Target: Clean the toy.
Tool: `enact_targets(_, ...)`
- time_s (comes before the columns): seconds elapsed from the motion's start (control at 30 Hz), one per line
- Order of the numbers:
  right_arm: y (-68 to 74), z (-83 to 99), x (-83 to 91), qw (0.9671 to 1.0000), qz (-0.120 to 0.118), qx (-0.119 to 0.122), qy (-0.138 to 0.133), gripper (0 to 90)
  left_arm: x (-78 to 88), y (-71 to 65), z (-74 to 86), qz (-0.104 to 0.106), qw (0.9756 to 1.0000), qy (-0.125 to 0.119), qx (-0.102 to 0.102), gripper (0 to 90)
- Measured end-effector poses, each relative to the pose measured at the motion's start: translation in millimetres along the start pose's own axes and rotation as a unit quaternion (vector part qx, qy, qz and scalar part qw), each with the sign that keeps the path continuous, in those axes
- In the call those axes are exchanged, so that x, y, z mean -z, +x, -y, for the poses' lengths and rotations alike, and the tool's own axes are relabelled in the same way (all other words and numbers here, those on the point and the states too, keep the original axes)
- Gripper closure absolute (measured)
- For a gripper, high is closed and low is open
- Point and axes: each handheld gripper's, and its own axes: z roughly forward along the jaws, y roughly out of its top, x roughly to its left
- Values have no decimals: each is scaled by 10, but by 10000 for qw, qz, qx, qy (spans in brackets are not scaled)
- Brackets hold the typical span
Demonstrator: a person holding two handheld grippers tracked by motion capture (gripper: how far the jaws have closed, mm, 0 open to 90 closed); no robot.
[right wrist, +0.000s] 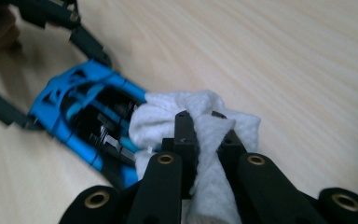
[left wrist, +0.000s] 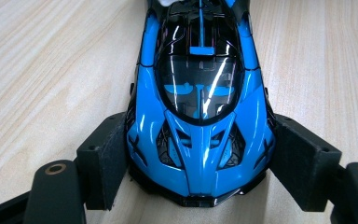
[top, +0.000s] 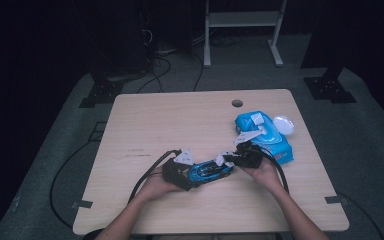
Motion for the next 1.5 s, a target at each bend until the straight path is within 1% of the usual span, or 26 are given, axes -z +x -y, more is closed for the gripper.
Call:
enact_targets(0.07, 6, 21, 31, 10000, -30, -41, -2, 829, -4, -1, 0, 1, 10000, -12, 21, 252)
enact_targets(0.1, 33, 91, 116, 10000, -39, -41, 36, 830, -4, -2, 0, -3, 10000, -9, 10, 252)
enact_targets(0.17, 61, 147, 187, 10000, -68, 8, 32, 830, -5, 0, 0, -1, 10000, -3, 16, 251)
enact_targets(0.23, 74, 166, 208, 9999, -105, -15, 33, 830, -6, 0, 0, -1, 10000, -5, 13, 251)
enact_targets(0.3, 114, 197, 245, 9998, -219, -14, 40, 830, -6, 0, -1, -2, 10000, -3, 10, 251)
enact_targets(0.33, 128, 200, 250, 9994, -339, -19, 54, 830, -6, 0, -1, -4, 10000, 0, 9, 251)
enact_targets(0.37, 175, 192, 247, 9988, -479, 46, 119, 829, -4, -1, -3, -6, 10000, 15, 8, 251)
enact_targets(0.4, 175, 192, 247, 9988, -479, 46, 119, 829, -4, -1, -3, -6, 10000, 15, 8, 251)
enact_targets(0.43, 215, 177, 241, 9981, -567, 135, 175, 823, -5, -1, -2, -5, 10000, 11, 5, 251)
enact_targets(0.53, 228, 157, 235, 9986, -463, 180, 176, 813, -7, 0, -1, -3, 10000, -7, 5, 251)
enact_targets(0.57, 220, 140, 217, 9991, -387, 151, 83, 776, -7, 0, -1, -4, 10000, -5, -3, 251)
enact_targets(0.63, 215, 131, 205, 9991, -363, 183, 71, 762, -7, 0, -1, -5, 10000, -4, -2, 251)
enact_targets(0.7, 227, 101, 176, 9994, -229, 246, 49, 713, -8, -2, -1, -3, 10000, -14, 5, 251)
enact_targets(0.77, 226, 68, 96, 9995, -197, 257, 66, 713, -8, -2, 0, -1, 10000, -15, 12, 251)
enact_targets(0.8, 226, 68, 96, 9995, -197, 257, 66, 713, -8, -2, 0, -1, 10000, -15, 12, 251)
enact_targets(0.83, 219, 70, 23, 9997, -177, 187, 41, 714, -7, -1, 0, 0, 10000, -14, 16, 251)
enact_targets(0.87, 219, 70, 23, 9997, -177, 187, 41, 714, -7, -1, 0, 0, 10000, -14, 16, 252)
enact_targets(0.9, 227, 76, -8, 9998, -135, 168, -44, 731, -6, 2, 2, 10, 10000, -24, 32, 252)
enact_targets(0.93, 227, 76, -8, 9998, -135, 168, -44, 731, -6, 2, 2, 10, 10000, -24, 32, 252)
enact_targets(0.97, 229, 87, -1, 9997, -78, 216, -42, 804, -8, -1, 1, -4, 10000, -20, 11, 252)
enact_targets(1.13, 187, 88, 68, 9999, -9, 124, -66, 826, -7, -2, -2, -6, 10000, -3, 11, 252)
enact_targets(1.23, 132, 144, 189, 9998, 152, 76, -91, 830, -7, 1, 1, 2, 10000, -15, 2, 252)
enact_targets(1.4, 138, 197, 223, 9999, 145, 19, -83, 833, -8, 1, 0, 0, 10000, -11, -4, 252)
enact_targets(1.43, 170, 172, 195, 9999, 69, 35, -84, 834, -7, 2, 0, 2, 10000, -12, -5, 252)
enact_targets(1.47, 170, 172, 195, 9999, 69, 35, -84, 834, -7, 2, 0, 2, 10000, -12, -5, 252)
enact_targets(1.5, 224, 142, 137, 9999, -92, 63, -90, 834, -7, 2, 0, 0, 10000, -9, -10, 252)
